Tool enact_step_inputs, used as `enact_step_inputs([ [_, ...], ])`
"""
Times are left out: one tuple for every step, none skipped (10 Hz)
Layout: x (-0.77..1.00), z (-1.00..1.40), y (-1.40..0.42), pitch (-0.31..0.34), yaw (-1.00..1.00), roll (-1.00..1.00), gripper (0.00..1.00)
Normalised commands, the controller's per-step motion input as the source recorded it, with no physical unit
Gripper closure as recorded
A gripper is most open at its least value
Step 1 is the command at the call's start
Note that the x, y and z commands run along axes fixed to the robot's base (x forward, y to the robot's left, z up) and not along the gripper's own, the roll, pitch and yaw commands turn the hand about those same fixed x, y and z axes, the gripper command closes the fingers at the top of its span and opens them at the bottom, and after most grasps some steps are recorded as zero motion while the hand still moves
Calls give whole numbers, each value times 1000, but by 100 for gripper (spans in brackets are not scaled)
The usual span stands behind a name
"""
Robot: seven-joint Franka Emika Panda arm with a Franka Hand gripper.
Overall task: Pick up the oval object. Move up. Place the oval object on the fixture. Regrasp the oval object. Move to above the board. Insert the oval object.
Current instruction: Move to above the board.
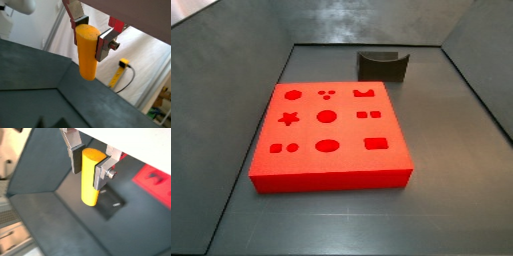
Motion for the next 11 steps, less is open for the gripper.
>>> enact_step_inputs([
  [-1000,143,-976,-166,-80,-1000,100],
  [-1000,146,-940,-197,-88,-1000,100],
  [-1000,135,-912,-205,-90,-1000,100],
  [-1000,113,-859,-207,-95,-1000,100],
  [-936,128,-769,-215,-108,-1000,100],
  [-655,67,-470,-226,-116,-1000,100],
  [-341,20,-189,-211,-124,-1000,100],
  [-213,21,-101,-195,-132,-1000,100],
  [-144,4,-53,-188,-138,-1000,100],
  [-102,-2,-21,-161,-120,-857,100],
  [-76,3,4,-110,-72,-570,100],
])
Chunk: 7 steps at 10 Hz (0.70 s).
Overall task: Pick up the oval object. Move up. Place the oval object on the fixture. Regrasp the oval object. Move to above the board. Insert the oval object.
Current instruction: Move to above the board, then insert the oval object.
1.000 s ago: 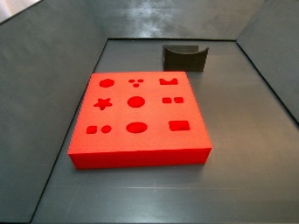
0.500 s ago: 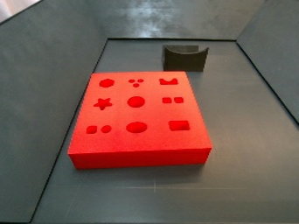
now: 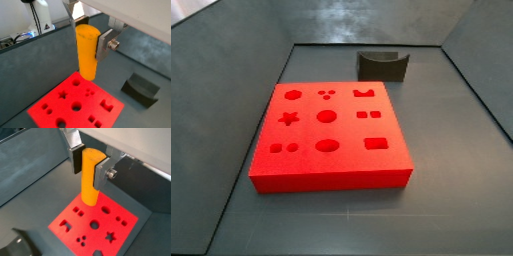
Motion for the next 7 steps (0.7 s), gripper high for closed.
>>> enact_step_inputs([
  [-59,-5,11,-81,-45,-398,100],
  [-46,-1,12,-58,-33,-271,100],
  [-37,0,-23,0,0,3,100],
  [0,-14,-126,0,0,0,100],
  [-49,-686,-223,0,0,-199,100],
  [0,-957,-349,59,157,-30,100],
  [0,-1000,-477,51,123,9,100],
])
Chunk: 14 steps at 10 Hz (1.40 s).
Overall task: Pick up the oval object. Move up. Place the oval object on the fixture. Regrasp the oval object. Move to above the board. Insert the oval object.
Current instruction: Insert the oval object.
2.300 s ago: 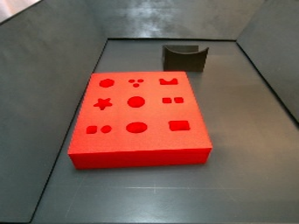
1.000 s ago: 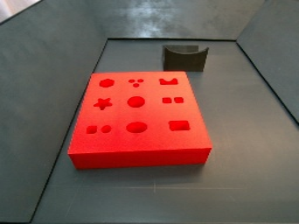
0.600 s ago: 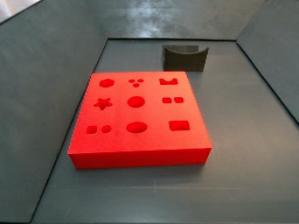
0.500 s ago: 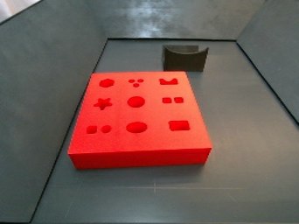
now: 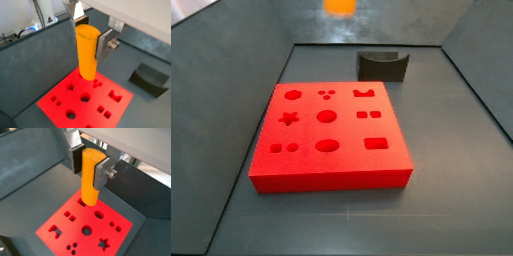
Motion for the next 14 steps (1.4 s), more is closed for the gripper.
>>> enact_step_inputs([
  [-26,-1000,-474,14,114,30,100],
  [-106,-1000,-303,16,103,104,100],
  [-11,-1000,-309,0,29,74,100],
  [0,-1000,-209,0,0,109,100],
  [0,-723,-51,14,17,151,100],
  [0,0,0,-6,0,0,100],
  [-60,-123,-86,-63,14,0,100],
  [34,-543,-66,0,114,39,100],
  [71,-534,-97,0,126,43,100],
  [60,-160,-49,-3,0,0,100],
  [0,0,-26,0,0,0,100],
  [0,-160,-34,-39,0,-13,100],
  [0,-423,-89,-41,0,0,100],
  [-6,-620,-54,-41,0,0,100],
])
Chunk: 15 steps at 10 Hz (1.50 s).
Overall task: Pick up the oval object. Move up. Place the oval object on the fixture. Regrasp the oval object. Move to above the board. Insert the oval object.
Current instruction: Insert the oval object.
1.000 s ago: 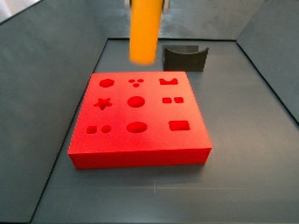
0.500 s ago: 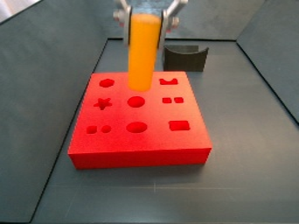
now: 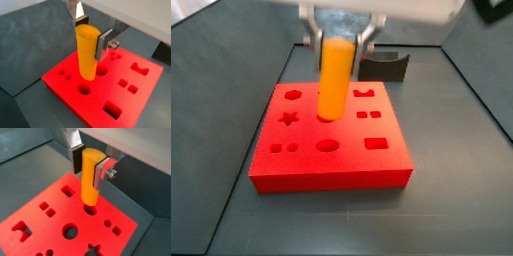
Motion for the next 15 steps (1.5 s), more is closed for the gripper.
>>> enact_step_inputs([
  [-109,-629,-34,-77,0,0,100],
  [0,-197,0,-26,0,-51,100],
  [-6,-34,0,-40,0,-11,100],
  [-109,-231,0,-63,0,0,100],
  [-160,-457,0,-114,0,0,100],
  [-123,-463,0,-84,37,0,100],
  [-17,-94,0,-37,6,-17,100],
  [-63,-86,0,-77,3,-27,100],
  [0,-143,0,-70,0,-49,100],
  [-6,-203,0,-76,0,-47,100],
  [0,-189,0,-73,3,-37,100],
  [0,-140,0,-63,0,-27,100],
  [0,-106,-54,-37,3,0,100],
  [0,-86,-71,-29,9,0,100],
  [0,-51,-97,-6,34,0,100],
])
